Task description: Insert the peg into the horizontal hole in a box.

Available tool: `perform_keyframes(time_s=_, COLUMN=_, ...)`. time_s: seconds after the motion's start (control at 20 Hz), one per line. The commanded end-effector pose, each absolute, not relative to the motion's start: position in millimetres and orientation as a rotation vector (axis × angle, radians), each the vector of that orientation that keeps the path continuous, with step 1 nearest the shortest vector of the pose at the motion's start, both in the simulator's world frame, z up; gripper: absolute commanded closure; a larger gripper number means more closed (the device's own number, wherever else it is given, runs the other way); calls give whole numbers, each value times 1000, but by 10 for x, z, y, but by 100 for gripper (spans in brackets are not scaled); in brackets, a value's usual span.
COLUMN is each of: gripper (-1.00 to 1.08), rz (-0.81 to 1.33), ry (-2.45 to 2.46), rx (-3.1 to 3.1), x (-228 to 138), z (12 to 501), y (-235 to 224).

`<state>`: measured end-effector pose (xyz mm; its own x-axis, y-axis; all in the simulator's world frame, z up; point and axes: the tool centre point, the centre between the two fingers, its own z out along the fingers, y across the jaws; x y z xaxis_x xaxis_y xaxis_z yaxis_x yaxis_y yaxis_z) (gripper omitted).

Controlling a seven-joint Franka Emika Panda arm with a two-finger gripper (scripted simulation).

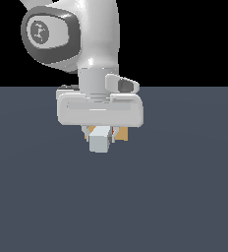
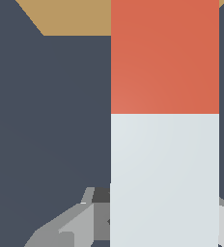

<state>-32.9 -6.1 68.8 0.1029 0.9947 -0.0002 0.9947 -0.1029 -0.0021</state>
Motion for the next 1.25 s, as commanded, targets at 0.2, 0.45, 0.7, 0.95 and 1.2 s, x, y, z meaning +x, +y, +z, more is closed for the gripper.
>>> perform_keyframes(time_s=0.2, gripper=108, rz=2, ry=-2103, rx=-2332, x=-323, z=691, y=32)
perform_keyframes(time_s=0.45, gripper=108, rz=0, ry=-2104, rx=-2332, x=-299, z=695, y=312)
perform_keyframes(time_s=0.7, gripper=108, rz=-1, ry=-2105, rx=-2333, x=-261, z=703, y=675)
perform_keyframes(time_s=0.95, gripper=108, rz=-2, ry=-2105, rx=-2333, x=-236, z=705, y=859)
perform_keyframes(time_s=1.2, gripper=108, rz=-2, ry=-2105, rx=-2333, x=-222, z=706, y=865)
